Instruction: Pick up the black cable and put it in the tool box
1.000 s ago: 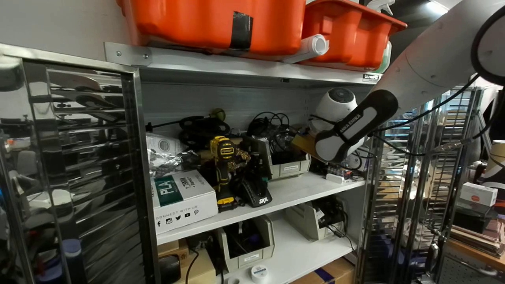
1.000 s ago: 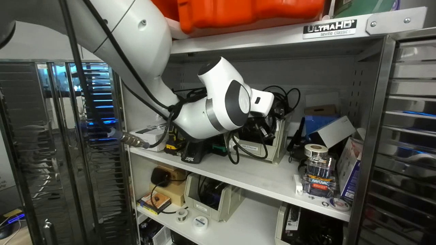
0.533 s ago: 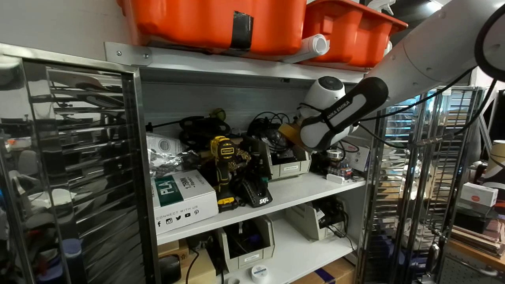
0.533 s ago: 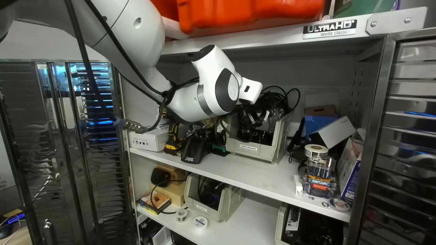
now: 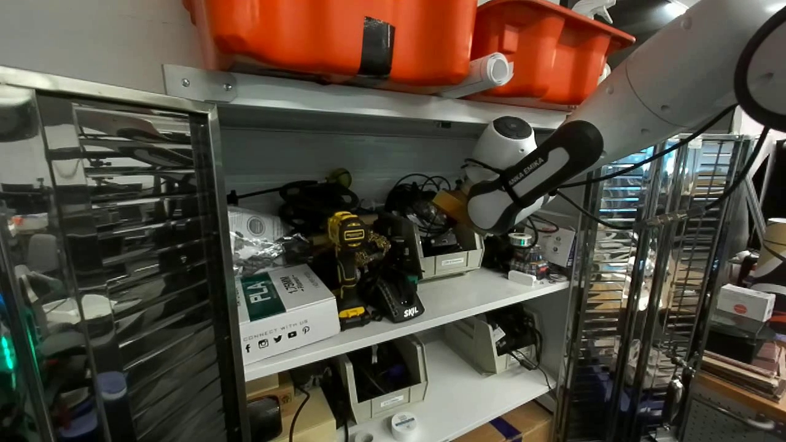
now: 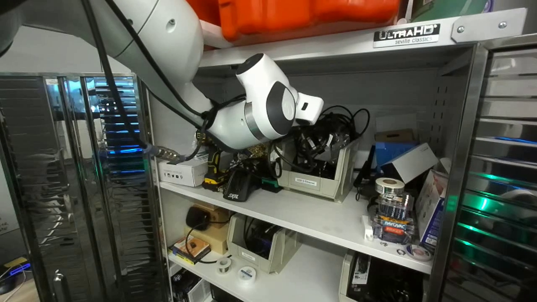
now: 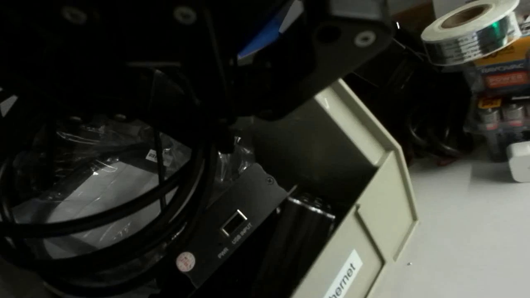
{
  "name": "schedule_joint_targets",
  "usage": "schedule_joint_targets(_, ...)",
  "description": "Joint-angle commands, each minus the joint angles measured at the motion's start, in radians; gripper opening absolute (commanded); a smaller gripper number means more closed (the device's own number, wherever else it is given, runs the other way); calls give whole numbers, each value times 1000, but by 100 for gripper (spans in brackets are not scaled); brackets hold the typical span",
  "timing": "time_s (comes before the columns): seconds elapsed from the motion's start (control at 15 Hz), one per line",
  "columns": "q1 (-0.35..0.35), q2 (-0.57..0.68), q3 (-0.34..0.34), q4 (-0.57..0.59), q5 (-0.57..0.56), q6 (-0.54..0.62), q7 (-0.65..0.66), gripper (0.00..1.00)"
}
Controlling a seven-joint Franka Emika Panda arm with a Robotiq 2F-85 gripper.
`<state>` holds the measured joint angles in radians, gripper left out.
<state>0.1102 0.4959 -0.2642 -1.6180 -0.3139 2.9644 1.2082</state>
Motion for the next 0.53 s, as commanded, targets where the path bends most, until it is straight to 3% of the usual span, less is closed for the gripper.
schedule_joint_targets(0.0,22,12,-30,63,-29,-69,-1,42)
schedule_joint_targets(0.47,0,-61,11,-13,-34,-122,-75,95)
